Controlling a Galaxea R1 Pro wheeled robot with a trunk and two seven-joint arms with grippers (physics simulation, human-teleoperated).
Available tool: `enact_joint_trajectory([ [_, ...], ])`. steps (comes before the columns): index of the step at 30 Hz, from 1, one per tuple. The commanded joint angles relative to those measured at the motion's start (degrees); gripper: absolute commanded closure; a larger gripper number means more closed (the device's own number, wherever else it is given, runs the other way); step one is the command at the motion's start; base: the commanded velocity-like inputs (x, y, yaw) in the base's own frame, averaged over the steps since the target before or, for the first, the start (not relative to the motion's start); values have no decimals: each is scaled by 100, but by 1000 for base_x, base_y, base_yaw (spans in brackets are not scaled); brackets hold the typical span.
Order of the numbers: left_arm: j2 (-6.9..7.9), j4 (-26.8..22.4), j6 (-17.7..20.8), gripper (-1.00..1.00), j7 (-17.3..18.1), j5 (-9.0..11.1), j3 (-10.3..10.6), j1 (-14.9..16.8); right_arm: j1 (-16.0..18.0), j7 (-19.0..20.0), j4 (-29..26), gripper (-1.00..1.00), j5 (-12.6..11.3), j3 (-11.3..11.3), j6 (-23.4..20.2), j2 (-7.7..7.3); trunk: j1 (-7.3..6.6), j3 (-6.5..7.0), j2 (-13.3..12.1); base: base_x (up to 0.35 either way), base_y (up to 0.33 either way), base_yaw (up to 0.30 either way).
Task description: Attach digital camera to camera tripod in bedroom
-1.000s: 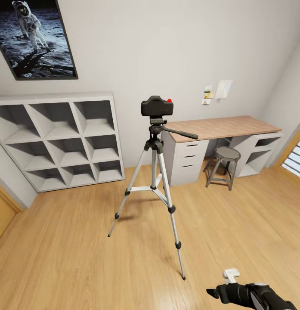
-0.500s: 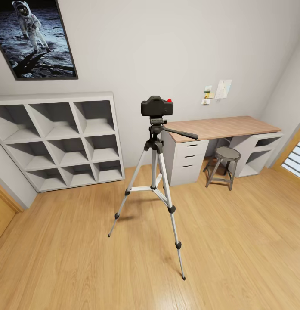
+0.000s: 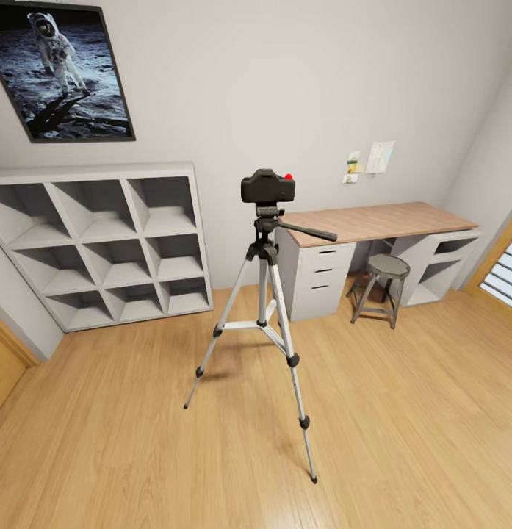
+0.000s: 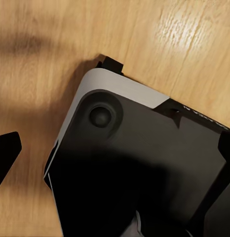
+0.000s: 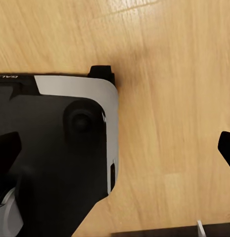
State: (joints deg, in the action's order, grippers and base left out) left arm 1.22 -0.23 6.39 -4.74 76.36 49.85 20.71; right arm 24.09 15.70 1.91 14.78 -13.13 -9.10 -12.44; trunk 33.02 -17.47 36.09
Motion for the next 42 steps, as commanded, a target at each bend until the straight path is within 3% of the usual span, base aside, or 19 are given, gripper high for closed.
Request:
enact_joint_trajectory([
  [1, 1, -3, 20, -100, -19, 45, 49, 4, 5, 14, 9, -100, 52, -47, -17, -1, 2, 2, 6, 0, 0, 0],
  [19, 1, -4, 20, -100, -19, 37, 51, 5, -545, 32, 11, -100, 68, -40, -115, 22, 2, 168, 6, 0, 0, 0],
  [35, 1, -4, 20, -100, -19, 37, 51, 6, -606, 7, 9, -100, 72, -41, -60, 99, 2, 316, 6, 0, 0, 0],
  [42, 1, -4, 20, -100, -19, 37, 51, 4, -607, -217, 11, -100, 76, -41, -34, 114, 2, 381, 6, 0, 0, 0],
])
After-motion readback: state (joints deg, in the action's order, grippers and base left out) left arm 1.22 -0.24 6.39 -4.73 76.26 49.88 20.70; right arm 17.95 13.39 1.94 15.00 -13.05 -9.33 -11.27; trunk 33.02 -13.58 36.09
